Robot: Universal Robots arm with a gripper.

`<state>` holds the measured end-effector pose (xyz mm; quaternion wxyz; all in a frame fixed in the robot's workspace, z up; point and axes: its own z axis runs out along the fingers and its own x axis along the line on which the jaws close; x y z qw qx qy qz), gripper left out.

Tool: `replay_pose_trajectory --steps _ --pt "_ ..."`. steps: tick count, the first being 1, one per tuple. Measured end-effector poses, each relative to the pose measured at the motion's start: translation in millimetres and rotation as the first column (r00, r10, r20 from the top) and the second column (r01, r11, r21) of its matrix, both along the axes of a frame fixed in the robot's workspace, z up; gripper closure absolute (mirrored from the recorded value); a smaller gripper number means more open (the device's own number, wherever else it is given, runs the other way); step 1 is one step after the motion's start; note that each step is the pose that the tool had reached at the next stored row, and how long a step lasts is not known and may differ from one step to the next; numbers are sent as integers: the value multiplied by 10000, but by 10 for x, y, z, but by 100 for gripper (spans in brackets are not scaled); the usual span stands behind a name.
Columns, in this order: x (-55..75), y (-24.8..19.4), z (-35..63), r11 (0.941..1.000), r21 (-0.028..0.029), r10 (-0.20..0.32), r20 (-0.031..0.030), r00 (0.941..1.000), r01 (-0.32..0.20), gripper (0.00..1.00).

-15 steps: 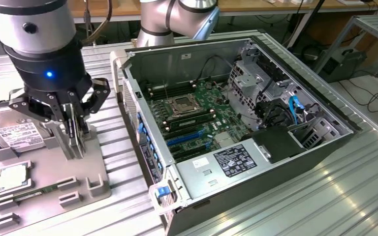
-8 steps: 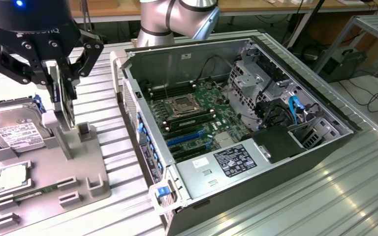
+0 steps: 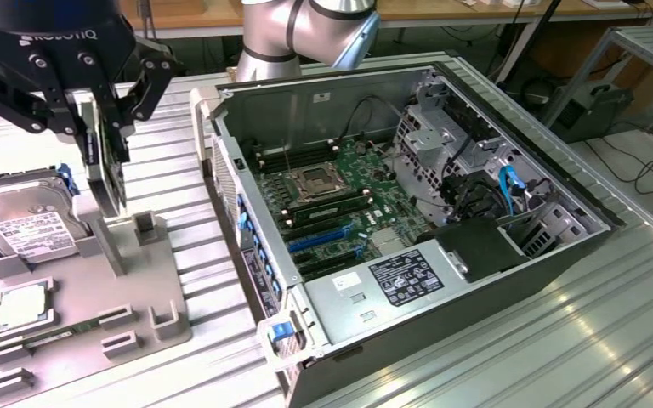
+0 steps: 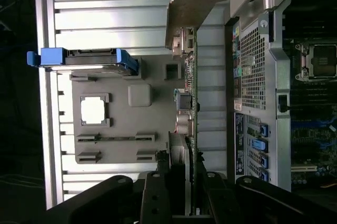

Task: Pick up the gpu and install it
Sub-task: 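Pick up the gpu and move the gpu toward the slot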

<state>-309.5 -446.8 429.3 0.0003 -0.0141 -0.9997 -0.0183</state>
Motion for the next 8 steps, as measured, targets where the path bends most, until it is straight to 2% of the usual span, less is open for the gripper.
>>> replay_pose_trajectory --steps 8 --pt "1 0 66 10000 -2 66 -2 10000 -66 72"
